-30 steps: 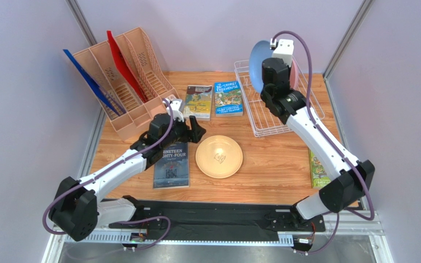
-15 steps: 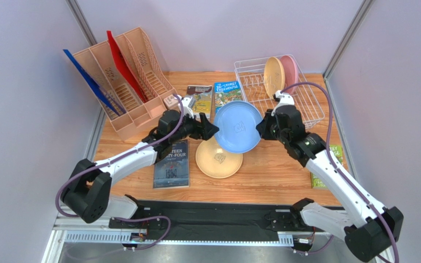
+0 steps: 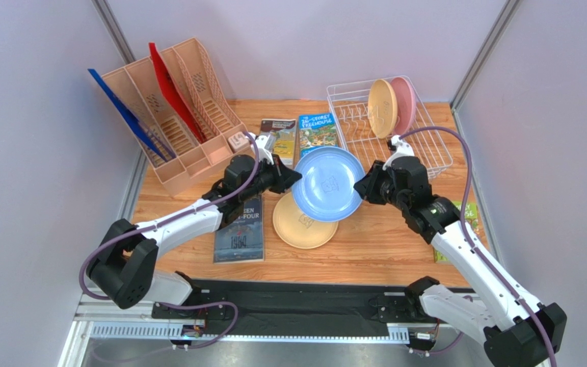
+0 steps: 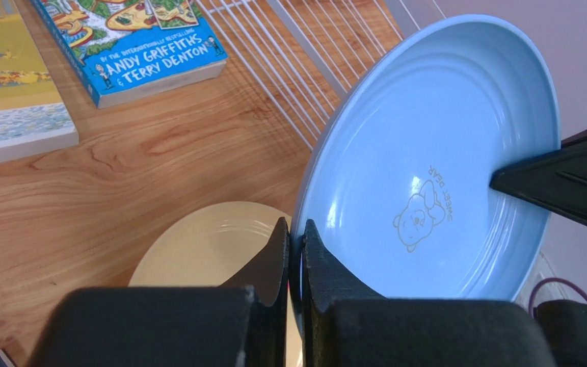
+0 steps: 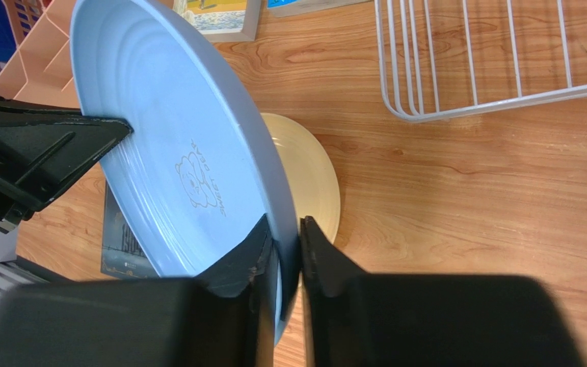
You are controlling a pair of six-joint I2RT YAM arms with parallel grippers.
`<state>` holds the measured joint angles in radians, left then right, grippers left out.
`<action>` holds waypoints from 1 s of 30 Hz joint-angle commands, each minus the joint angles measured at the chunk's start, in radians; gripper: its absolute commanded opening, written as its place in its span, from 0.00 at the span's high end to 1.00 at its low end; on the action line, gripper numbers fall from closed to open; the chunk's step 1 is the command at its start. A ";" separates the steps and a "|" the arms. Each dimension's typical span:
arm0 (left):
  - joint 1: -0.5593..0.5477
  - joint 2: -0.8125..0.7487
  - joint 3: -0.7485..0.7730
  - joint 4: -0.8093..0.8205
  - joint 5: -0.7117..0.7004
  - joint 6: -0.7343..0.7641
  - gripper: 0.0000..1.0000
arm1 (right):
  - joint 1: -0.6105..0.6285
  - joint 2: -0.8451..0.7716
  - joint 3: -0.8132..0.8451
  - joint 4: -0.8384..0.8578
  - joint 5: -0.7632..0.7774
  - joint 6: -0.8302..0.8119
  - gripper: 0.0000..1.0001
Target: Unload the plates from the dish rack
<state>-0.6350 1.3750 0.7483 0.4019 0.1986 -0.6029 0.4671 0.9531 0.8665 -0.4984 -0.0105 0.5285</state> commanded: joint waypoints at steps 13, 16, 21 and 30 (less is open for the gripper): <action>-0.026 -0.068 -0.069 -0.080 -0.122 0.037 1.00 | -0.035 -0.025 0.060 0.011 0.125 -0.048 0.15; -0.026 -0.080 -0.073 -0.129 -0.160 0.046 1.00 | -0.053 -0.027 0.072 -0.003 0.144 -0.073 0.14; -0.026 -0.087 -0.087 -0.166 -0.227 0.046 1.00 | -0.088 -0.008 0.100 -0.017 0.172 -0.101 0.14; -0.025 -0.037 -0.084 -0.209 -0.251 0.031 1.00 | -0.159 0.131 0.218 -0.029 0.270 -0.165 0.12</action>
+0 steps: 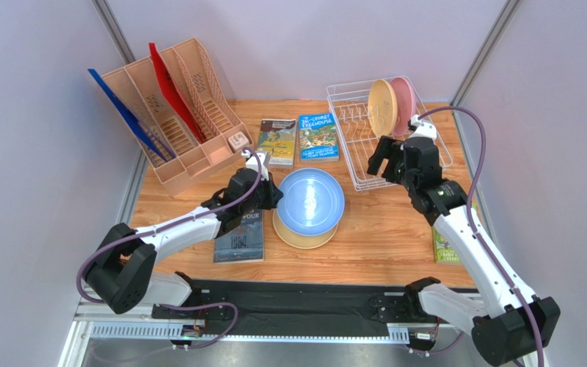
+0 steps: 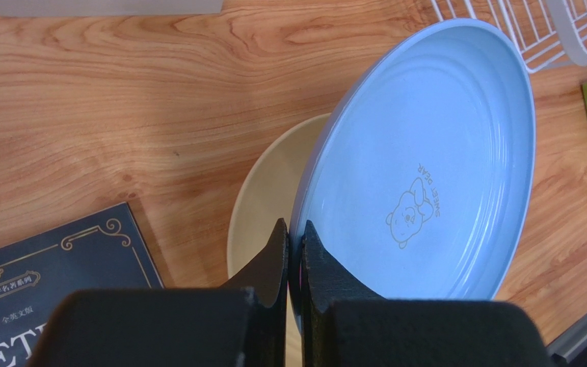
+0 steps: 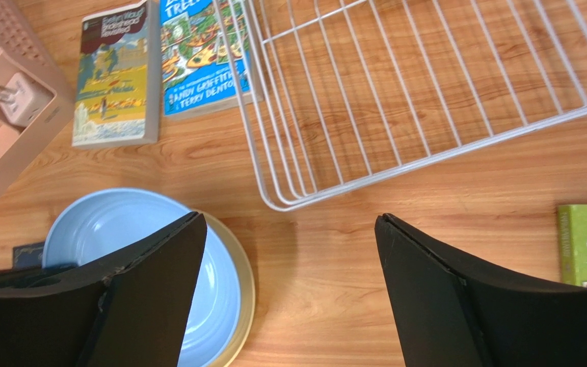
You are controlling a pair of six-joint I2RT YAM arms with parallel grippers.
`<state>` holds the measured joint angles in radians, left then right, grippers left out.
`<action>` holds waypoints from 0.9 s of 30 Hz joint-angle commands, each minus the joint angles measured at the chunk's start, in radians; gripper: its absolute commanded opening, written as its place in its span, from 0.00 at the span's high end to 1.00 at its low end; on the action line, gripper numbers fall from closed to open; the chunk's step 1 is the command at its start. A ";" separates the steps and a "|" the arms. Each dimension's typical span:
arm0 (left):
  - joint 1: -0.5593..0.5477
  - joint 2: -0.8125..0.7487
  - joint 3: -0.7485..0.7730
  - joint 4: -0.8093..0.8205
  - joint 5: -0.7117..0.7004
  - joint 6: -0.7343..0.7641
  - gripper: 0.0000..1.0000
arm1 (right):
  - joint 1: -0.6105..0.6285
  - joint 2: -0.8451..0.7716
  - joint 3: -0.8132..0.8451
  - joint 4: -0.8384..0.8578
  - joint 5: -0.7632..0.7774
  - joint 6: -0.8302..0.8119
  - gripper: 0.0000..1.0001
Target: Unload the plates from the dish rack
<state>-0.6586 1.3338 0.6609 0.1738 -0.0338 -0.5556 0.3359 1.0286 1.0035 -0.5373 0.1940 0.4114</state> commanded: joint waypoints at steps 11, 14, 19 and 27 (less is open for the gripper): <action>-0.004 0.027 -0.010 -0.039 -0.012 -0.055 1.00 | -0.167 0.244 0.222 0.030 0.005 -0.040 0.12; -0.003 0.039 -0.017 -0.039 0.006 -0.067 1.00 | -0.175 0.304 0.263 0.031 0.050 -0.059 0.12; -0.001 0.054 -0.037 -0.020 0.026 -0.081 0.94 | -0.202 0.398 0.346 0.028 0.091 -0.088 0.12; -0.003 0.054 -0.031 -0.049 0.023 -0.056 0.52 | -0.222 0.524 0.454 0.040 0.074 -0.103 0.12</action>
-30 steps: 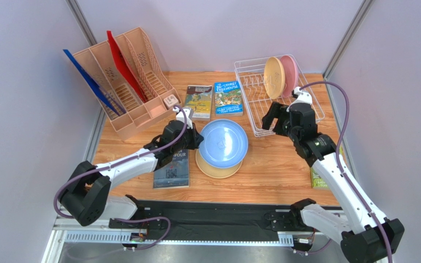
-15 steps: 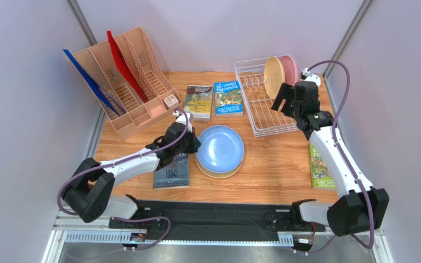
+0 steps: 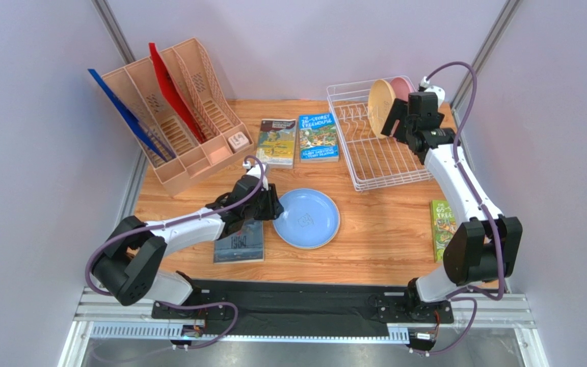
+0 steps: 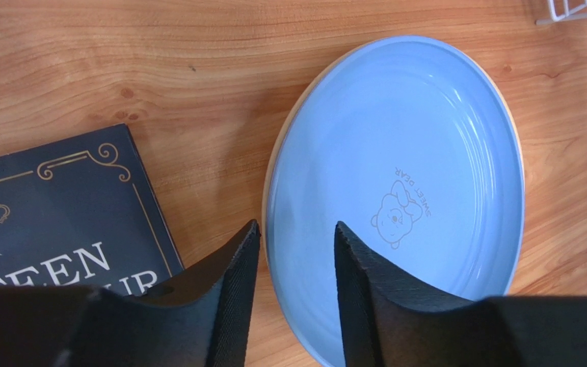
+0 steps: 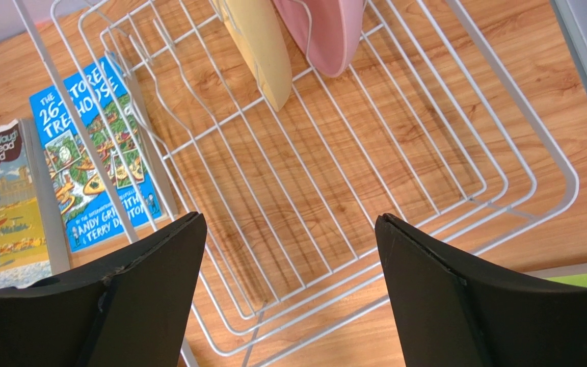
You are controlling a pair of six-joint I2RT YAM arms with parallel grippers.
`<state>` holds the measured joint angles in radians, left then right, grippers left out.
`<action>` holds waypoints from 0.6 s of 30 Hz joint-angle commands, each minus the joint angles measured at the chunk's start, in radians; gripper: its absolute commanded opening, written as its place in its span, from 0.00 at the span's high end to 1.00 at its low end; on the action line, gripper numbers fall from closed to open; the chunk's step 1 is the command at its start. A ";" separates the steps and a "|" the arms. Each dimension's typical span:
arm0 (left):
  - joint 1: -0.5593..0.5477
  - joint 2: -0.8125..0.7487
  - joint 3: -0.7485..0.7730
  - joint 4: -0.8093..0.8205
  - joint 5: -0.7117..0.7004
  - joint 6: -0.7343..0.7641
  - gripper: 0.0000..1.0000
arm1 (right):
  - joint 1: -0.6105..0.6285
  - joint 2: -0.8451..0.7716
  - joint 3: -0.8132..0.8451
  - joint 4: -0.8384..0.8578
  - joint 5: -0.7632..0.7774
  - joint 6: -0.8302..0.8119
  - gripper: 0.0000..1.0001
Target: Unload the plates from the dish rack
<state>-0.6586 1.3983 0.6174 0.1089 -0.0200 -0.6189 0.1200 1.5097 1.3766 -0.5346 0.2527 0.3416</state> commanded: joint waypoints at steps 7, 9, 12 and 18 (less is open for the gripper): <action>-0.003 -0.106 -0.021 0.043 -0.020 0.057 0.33 | -0.011 0.223 0.240 0.067 0.048 -0.114 0.15; -0.003 -0.136 -0.033 0.055 -0.024 0.087 0.32 | -0.013 0.268 0.308 0.081 0.052 -0.134 0.18; -0.003 -0.185 -0.031 0.064 -0.020 0.119 0.32 | -0.013 0.378 0.439 0.036 0.108 -0.187 0.24; -0.004 -0.211 0.011 0.043 -0.003 0.143 0.31 | -0.013 0.552 0.599 0.055 0.209 -0.325 0.36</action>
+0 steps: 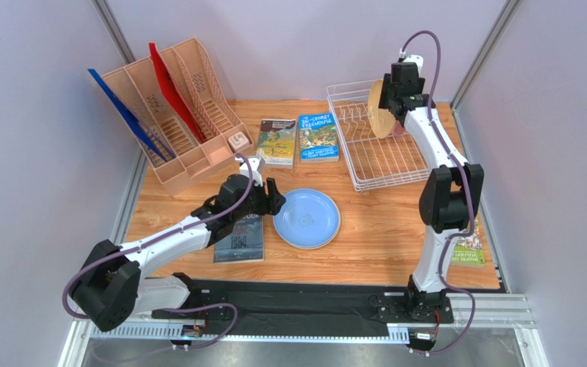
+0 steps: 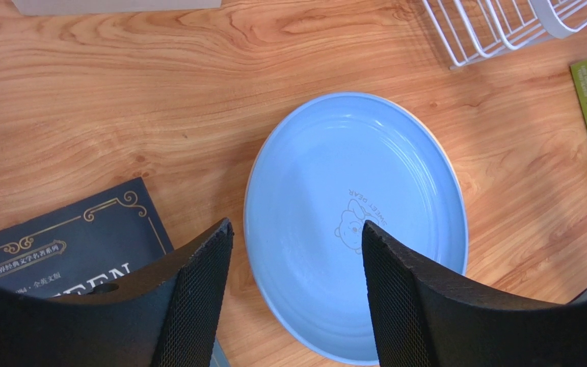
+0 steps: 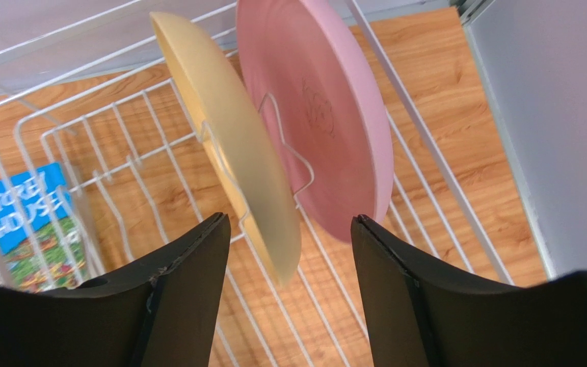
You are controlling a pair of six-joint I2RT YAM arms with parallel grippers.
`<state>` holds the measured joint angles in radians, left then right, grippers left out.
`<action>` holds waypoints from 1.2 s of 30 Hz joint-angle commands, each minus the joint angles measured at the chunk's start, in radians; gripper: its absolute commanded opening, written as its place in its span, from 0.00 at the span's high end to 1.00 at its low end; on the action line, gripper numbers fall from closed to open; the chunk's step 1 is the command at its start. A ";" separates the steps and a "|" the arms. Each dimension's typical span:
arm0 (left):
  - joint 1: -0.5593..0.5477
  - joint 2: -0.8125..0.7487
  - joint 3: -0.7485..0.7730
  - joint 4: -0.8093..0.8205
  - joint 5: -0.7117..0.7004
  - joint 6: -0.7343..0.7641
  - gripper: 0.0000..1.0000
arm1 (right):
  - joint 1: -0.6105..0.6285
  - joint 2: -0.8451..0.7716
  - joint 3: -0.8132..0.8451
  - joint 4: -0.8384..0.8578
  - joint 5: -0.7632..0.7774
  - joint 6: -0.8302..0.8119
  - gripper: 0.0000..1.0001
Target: Unload the plates from the dish rack
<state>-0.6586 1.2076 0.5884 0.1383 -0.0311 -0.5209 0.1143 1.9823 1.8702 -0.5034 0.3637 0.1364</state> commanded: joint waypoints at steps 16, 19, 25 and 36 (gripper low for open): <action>-0.004 -0.071 -0.001 0.058 -0.058 0.041 0.31 | 0.053 0.078 0.031 0.152 0.222 -0.313 1.00; -0.004 -0.079 0.014 0.009 -0.085 0.048 0.31 | 0.111 0.052 -0.029 0.299 0.392 -0.392 1.00; -0.003 -0.091 0.028 -0.037 -0.122 0.055 0.28 | 0.183 0.047 -0.088 0.574 0.670 -0.549 1.00; -0.003 -0.102 0.028 -0.036 -0.084 0.039 0.25 | 0.202 -0.307 -0.295 0.403 0.650 -0.318 1.00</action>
<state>-0.6590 1.1294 0.5915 0.0929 -0.1349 -0.4858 0.3111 1.8919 1.5883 -0.0166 1.0225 -0.3408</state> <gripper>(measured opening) 0.750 0.069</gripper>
